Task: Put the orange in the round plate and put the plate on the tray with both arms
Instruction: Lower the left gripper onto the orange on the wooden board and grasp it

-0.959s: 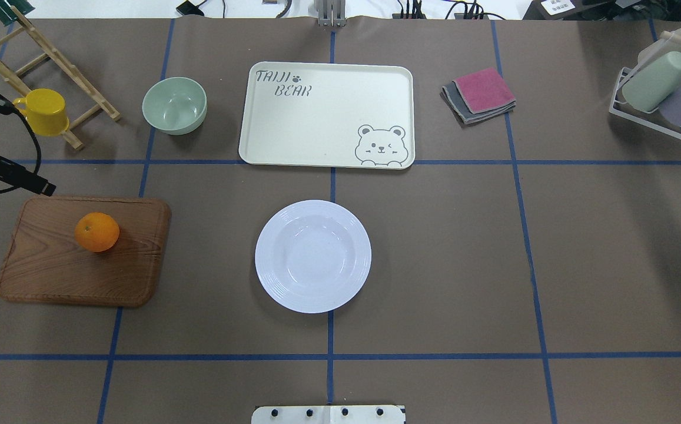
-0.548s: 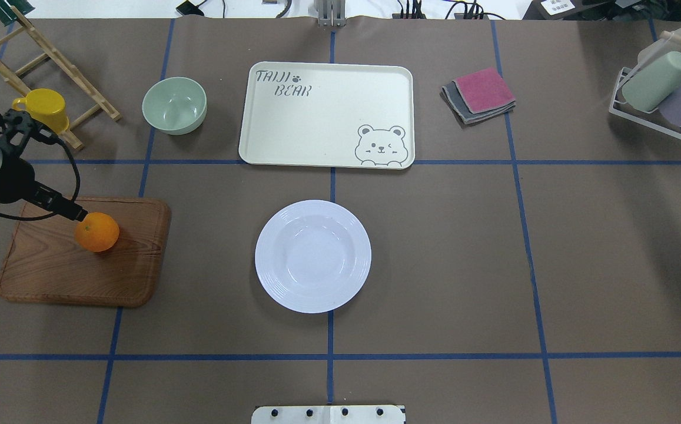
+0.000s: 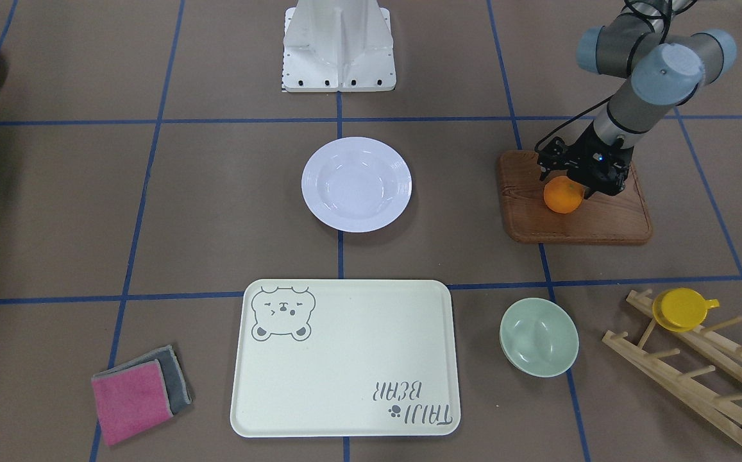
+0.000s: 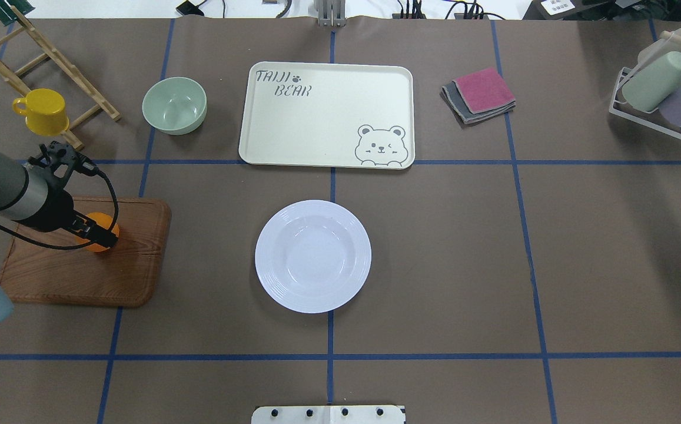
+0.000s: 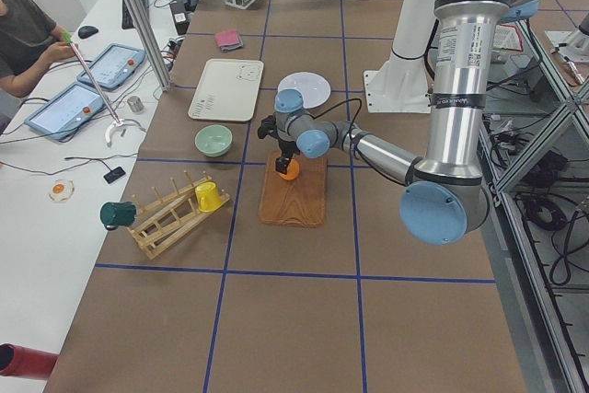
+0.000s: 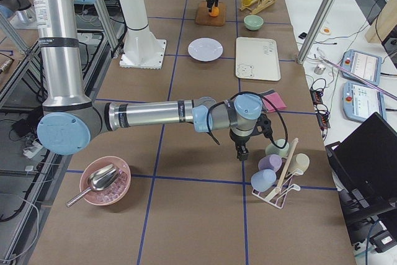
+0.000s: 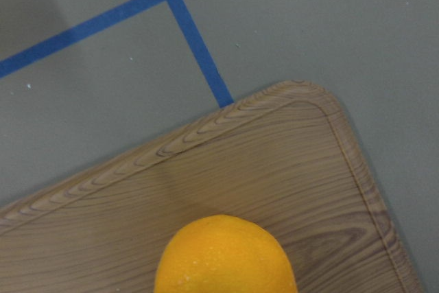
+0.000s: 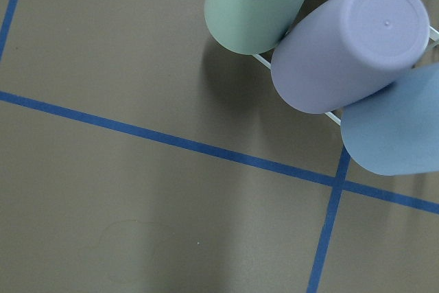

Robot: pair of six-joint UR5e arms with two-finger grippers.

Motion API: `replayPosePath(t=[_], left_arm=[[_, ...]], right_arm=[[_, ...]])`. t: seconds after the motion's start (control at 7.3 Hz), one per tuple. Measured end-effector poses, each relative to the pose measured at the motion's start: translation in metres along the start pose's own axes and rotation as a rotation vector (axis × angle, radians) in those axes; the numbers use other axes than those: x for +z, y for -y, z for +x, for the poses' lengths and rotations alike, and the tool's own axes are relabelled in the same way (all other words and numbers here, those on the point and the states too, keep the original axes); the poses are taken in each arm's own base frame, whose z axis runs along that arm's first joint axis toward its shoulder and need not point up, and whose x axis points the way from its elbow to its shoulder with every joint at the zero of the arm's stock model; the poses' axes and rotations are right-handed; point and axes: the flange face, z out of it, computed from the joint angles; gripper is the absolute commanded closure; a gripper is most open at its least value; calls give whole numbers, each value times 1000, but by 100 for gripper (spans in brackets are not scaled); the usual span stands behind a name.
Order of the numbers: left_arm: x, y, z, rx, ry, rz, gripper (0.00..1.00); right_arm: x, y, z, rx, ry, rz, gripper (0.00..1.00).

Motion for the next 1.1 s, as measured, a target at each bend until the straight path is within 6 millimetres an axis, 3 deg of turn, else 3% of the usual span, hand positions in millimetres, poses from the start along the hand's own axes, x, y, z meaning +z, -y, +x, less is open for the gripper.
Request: replayPosePath(t=[0.68, 0.96, 1.1], left_arm=[[6, 2, -5, -32, 98, -38, 1], [13, 13, -2, -35, 103, -43, 2], [16, 18, 0, -35, 101, -44, 44]], right_arm=[[9, -1, 1, -2, 3, -13, 0], [13, -1, 2, 1, 3, -22, 0], [14, -2, 2, 1, 3, -24, 0]])
